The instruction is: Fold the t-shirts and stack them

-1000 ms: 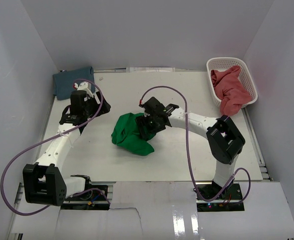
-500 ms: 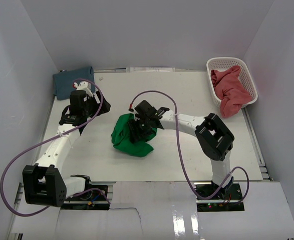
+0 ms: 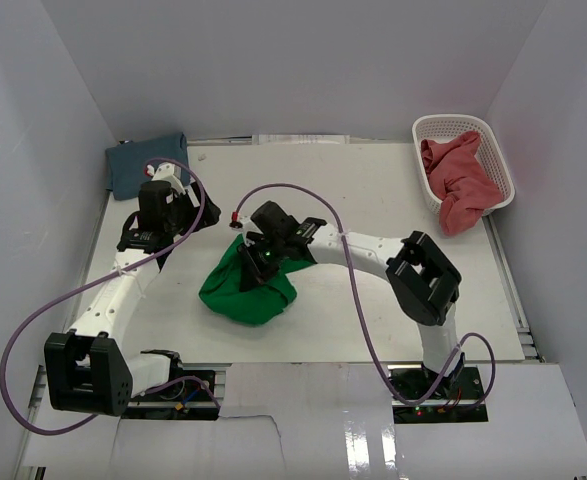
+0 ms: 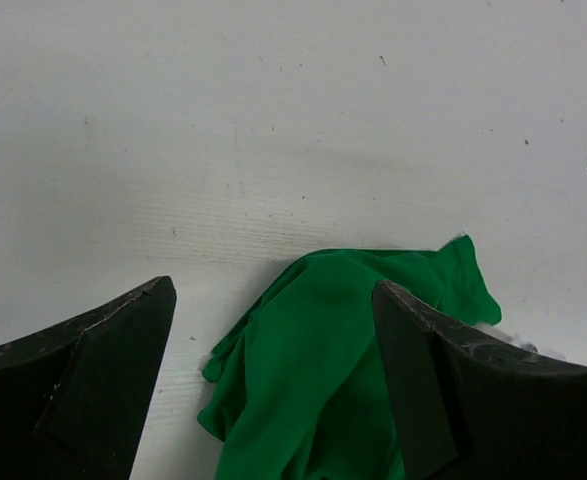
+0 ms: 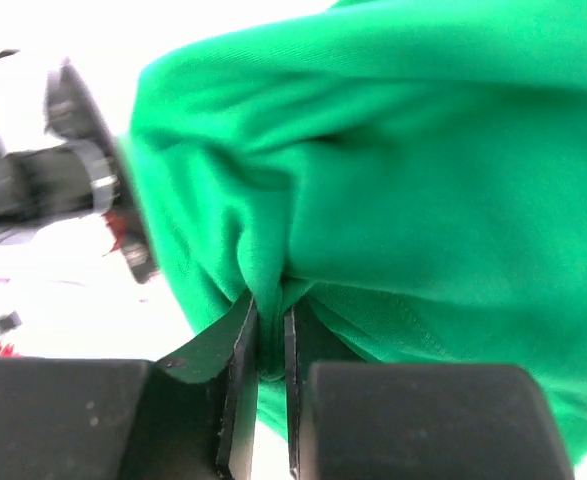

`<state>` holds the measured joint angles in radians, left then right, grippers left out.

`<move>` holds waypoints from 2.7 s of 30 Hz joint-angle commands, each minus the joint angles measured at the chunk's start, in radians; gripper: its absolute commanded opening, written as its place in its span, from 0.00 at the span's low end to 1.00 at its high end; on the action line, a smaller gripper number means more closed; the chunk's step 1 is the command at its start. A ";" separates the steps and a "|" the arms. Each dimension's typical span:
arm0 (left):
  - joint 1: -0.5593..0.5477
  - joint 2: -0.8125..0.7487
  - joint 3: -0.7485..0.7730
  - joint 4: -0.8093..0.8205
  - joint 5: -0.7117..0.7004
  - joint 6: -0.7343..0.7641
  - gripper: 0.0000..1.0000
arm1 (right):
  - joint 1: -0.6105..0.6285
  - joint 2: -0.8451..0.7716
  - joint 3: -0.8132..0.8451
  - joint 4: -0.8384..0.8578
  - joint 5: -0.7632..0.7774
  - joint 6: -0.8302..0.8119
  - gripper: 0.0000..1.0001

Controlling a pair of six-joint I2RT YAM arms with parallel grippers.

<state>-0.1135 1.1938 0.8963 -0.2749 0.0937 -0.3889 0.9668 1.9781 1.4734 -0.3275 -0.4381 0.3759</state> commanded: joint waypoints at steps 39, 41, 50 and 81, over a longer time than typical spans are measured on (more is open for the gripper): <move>-0.005 -0.048 -0.008 0.008 -0.008 0.005 0.91 | -0.129 -0.220 -0.485 0.114 0.104 0.178 0.75; -0.005 -0.043 -0.008 0.006 -0.009 0.008 0.91 | -0.128 -0.202 -0.501 0.180 0.055 0.193 0.75; -0.005 -0.037 -0.005 0.003 -0.012 0.010 0.91 | -0.122 -0.173 -0.516 0.199 -0.010 0.213 0.12; -0.187 0.326 0.319 -0.202 -0.141 0.026 0.87 | -0.220 -1.024 -0.827 -0.544 0.021 0.251 0.08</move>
<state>-0.2668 1.5043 1.1706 -0.4252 -0.0265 -0.3664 0.7017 0.9512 0.6483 -0.8234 -0.3267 0.6086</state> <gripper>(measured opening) 0.874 0.085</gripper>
